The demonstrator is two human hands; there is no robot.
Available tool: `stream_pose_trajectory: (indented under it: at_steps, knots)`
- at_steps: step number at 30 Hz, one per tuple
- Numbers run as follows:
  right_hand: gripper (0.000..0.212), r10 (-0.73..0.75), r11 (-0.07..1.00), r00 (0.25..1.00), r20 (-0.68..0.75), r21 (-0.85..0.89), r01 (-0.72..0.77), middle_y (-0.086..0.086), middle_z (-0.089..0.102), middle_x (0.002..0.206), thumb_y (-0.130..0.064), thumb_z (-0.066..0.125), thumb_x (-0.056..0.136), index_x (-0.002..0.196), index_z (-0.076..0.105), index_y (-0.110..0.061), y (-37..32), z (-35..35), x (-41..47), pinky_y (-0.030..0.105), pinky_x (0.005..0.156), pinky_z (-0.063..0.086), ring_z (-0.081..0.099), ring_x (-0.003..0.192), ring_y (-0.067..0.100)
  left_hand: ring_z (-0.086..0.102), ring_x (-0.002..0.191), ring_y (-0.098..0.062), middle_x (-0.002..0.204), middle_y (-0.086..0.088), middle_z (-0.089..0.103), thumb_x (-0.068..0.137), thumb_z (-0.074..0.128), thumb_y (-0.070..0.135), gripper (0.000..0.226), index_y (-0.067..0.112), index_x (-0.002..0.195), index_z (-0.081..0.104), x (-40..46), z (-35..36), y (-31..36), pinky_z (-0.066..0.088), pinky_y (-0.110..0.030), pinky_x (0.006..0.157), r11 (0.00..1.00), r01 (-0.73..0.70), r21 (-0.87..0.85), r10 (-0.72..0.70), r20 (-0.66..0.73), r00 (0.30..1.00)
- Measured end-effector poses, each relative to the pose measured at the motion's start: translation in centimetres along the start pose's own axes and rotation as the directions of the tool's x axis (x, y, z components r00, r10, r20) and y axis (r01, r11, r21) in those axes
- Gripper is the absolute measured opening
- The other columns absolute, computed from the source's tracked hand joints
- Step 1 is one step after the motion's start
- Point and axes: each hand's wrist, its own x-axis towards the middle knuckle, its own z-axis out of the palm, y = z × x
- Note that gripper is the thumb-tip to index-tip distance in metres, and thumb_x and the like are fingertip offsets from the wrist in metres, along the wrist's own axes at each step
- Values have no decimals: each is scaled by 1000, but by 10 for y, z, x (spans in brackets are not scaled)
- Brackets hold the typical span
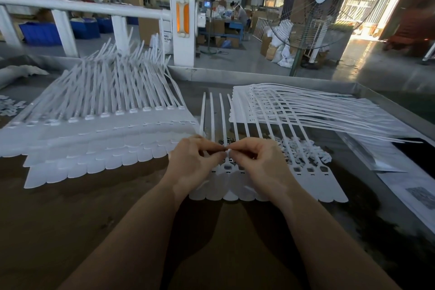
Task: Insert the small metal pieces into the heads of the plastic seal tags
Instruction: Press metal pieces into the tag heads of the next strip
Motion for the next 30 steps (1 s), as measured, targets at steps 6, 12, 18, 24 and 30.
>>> stream_pose_trajectory:
  at_steps: [6,12,18,24,30]
  knots:
    - [13,7,998,1000,-18,56,-6,-5,70,74,-7,66,83,86,73,-18,0,1,-1,10,66,48,63,71,-1,54,66,3,76,12,59,82,68,23,13,19,93,74,0,0,1,40,-3,57,998,0,-66,-1,-8,1000]
    - [12,1,997,1000,-25,80,1,-1,70,75,-4,65,83,91,73,-9,0,1,-2,9,63,47,62,67,-3,58,73,-5,81,9,63,83,67,22,8,20,89,72,-2,1,1,42,-4,61,995,20,-94,-21,-1,1000]
    - [15,-4,997,997,-83,80,10,-4,71,79,-4,65,83,87,73,-17,-1,2,-2,10,67,49,64,73,1,53,70,-5,82,6,61,86,64,26,5,23,85,68,-2,1,1,41,-10,58,998,24,-65,-26,-28,999]
    - [14,-4,1000,995,-102,-15,3,-3,70,81,-2,67,81,88,71,-14,1,2,-2,11,70,51,66,75,2,54,74,-6,80,7,61,87,62,24,7,21,88,68,-1,1,-3,42,-16,63,997,54,-52,-59,-93,994]
    - [11,-23,982,998,-51,-189,13,-8,67,78,-6,65,83,88,70,-14,5,2,0,7,70,48,62,73,-3,55,74,-3,77,11,59,86,63,27,11,18,90,69,1,5,-9,40,-14,62,997,72,-1,-72,-83,994]
